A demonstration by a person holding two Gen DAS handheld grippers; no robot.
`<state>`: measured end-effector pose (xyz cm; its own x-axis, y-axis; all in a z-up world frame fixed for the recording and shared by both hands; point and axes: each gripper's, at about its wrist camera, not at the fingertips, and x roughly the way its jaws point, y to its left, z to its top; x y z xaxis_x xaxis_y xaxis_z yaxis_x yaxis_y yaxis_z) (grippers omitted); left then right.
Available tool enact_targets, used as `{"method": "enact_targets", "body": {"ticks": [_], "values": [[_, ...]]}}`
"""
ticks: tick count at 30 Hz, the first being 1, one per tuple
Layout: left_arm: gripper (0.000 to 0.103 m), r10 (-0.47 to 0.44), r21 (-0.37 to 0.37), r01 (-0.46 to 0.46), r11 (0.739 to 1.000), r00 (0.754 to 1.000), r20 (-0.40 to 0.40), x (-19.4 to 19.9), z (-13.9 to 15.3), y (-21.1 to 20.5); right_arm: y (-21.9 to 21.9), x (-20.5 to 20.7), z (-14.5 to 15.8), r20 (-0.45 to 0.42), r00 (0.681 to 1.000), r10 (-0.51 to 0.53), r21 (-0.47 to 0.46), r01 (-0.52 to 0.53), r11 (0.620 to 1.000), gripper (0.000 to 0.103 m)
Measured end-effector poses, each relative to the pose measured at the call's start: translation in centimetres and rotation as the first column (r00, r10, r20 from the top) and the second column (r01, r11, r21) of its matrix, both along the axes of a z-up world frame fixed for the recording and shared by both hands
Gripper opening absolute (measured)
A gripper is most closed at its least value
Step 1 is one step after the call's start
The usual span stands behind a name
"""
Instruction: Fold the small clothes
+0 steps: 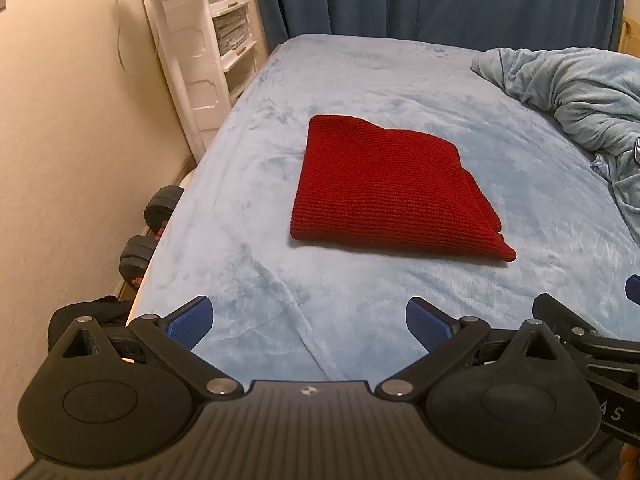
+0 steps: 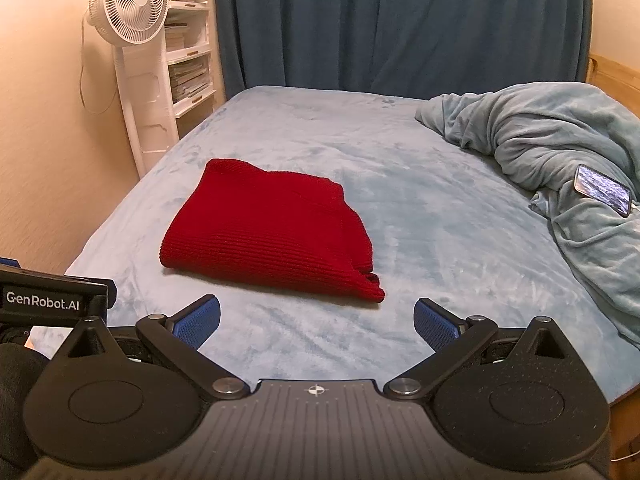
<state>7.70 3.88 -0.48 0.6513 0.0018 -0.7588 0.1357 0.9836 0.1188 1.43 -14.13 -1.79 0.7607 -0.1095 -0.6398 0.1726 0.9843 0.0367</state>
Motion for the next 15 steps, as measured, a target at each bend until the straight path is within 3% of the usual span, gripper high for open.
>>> {"method": "enact_targets", "body": {"ticks": [15], "values": [[0.103, 0.001, 0.004, -0.001, 1.000, 1.000, 0.002, -0.12, 0.05, -0.05, 0.16, 0.00, 0.06, 0.006, 1.000, 0.006, -0.003, -0.006, 1.000, 0.102]]}}
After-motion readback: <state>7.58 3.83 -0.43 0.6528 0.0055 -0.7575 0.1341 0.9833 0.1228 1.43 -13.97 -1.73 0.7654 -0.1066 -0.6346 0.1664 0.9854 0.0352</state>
